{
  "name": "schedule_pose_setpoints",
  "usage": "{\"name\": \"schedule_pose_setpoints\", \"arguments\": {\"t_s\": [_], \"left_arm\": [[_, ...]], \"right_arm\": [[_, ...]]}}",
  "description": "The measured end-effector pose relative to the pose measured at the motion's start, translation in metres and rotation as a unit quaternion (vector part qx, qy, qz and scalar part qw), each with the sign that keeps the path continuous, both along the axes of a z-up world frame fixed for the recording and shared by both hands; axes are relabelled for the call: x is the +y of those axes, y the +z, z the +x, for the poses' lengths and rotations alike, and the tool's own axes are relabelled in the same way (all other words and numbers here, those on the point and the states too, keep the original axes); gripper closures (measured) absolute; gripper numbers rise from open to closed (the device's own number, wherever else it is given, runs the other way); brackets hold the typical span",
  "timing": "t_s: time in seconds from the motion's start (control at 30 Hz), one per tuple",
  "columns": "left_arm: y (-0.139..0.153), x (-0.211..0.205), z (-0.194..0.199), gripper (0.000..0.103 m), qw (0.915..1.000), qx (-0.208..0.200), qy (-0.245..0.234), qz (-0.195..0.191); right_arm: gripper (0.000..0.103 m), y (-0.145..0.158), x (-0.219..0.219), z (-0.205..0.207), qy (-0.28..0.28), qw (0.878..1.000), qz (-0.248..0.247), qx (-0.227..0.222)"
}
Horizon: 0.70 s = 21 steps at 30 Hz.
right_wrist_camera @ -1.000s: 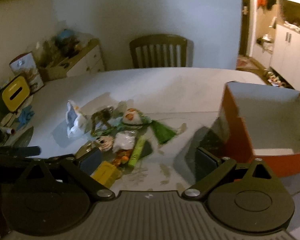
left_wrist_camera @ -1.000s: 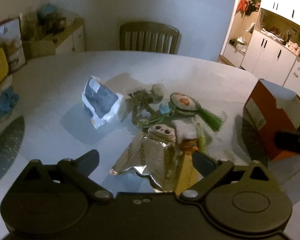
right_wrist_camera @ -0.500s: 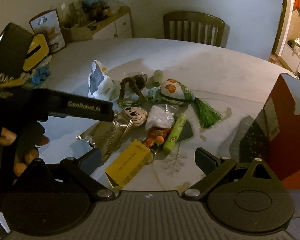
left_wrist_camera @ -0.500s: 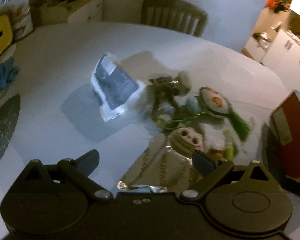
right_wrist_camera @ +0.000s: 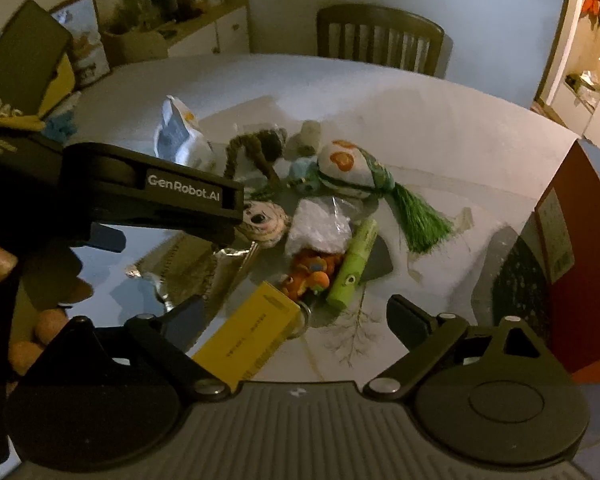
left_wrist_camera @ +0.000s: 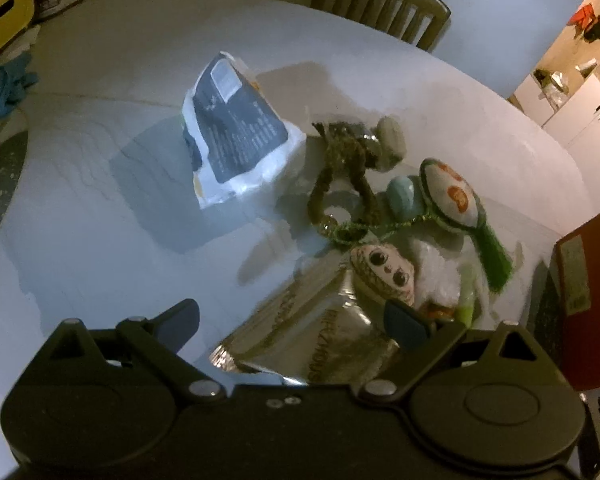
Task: Organize objects
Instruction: 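Move both tools over the pile of items on the table, then grasp the silver foil snack bag with left tool while right tool grasps yellow box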
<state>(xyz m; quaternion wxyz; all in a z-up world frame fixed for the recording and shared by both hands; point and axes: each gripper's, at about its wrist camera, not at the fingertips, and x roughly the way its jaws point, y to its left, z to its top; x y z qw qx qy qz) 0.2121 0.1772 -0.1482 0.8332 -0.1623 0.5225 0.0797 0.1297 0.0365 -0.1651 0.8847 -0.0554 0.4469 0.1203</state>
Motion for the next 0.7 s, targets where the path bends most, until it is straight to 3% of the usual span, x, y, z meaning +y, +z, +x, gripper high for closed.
{"name": "schedule_pose_setpoints", "arguments": {"t_s": [0.17, 0.23, 0.4, 0.6, 0.7], "left_arm": [[-0.008, 0.000, -0.003, 0.004, 0.9999, 0.010, -0.001, -0.012], [-0.012, -0.001, -0.005, 0.005, 0.9997, 0.018, -0.004, -0.014], [-0.018, -0.001, -0.014, 0.005, 0.9996, 0.020, -0.017, -0.006], [-0.019, -0.002, -0.022, 0.014, 0.9990, 0.006, -0.037, 0.023], [-0.017, -0.005, -0.026, 0.026, 0.9979, -0.005, -0.056, 0.033]], "right_arm": [[0.008, -0.009, 0.003, 0.002, 0.000, 1.000, 0.000, 0.015], [0.016, -0.012, 0.004, 0.002, 0.001, 1.000, 0.002, 0.022], [0.020, -0.016, -0.003, 0.002, -0.007, 0.999, 0.018, 0.037], [0.033, -0.015, -0.006, 0.004, -0.011, 0.998, 0.040, 0.048], [0.036, -0.013, -0.004, 0.006, -0.013, 0.997, 0.051, 0.062]]}}
